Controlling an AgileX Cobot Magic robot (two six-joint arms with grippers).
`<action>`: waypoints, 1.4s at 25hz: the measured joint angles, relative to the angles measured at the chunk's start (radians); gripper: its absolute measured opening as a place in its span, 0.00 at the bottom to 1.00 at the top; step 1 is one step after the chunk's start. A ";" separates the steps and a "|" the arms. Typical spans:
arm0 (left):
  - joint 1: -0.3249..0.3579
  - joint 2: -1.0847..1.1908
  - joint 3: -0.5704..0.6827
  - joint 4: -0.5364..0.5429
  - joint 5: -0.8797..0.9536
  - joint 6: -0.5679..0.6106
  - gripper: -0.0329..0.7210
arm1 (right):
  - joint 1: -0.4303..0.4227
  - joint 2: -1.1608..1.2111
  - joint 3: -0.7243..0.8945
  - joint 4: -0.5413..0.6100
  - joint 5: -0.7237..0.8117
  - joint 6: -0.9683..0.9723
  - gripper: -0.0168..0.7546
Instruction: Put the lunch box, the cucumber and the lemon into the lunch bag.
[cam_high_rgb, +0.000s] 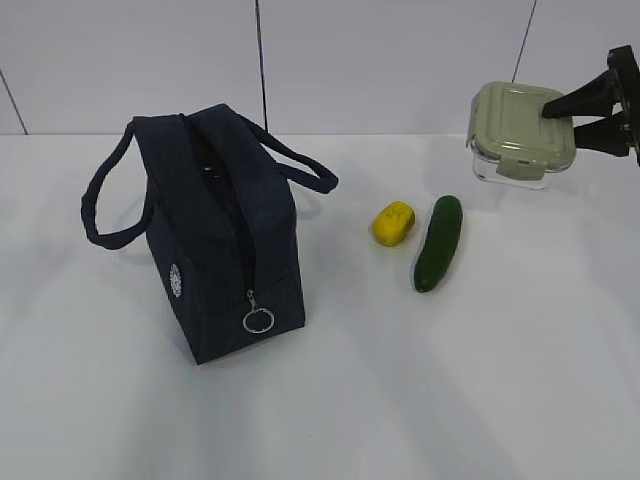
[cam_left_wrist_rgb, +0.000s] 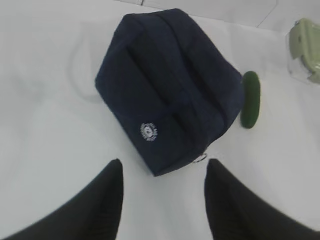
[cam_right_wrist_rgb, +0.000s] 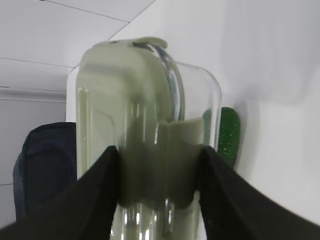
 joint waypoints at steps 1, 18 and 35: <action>0.000 0.038 0.000 -0.043 -0.033 0.000 0.55 | 0.006 -0.002 0.000 0.002 0.000 0.002 0.48; 0.000 0.728 -0.172 -0.678 -0.130 0.468 0.55 | 0.147 -0.058 0.004 0.065 0.000 0.017 0.48; -0.147 0.946 -0.200 -0.790 -0.241 0.576 0.55 | 0.314 -0.076 0.004 0.123 0.002 0.021 0.48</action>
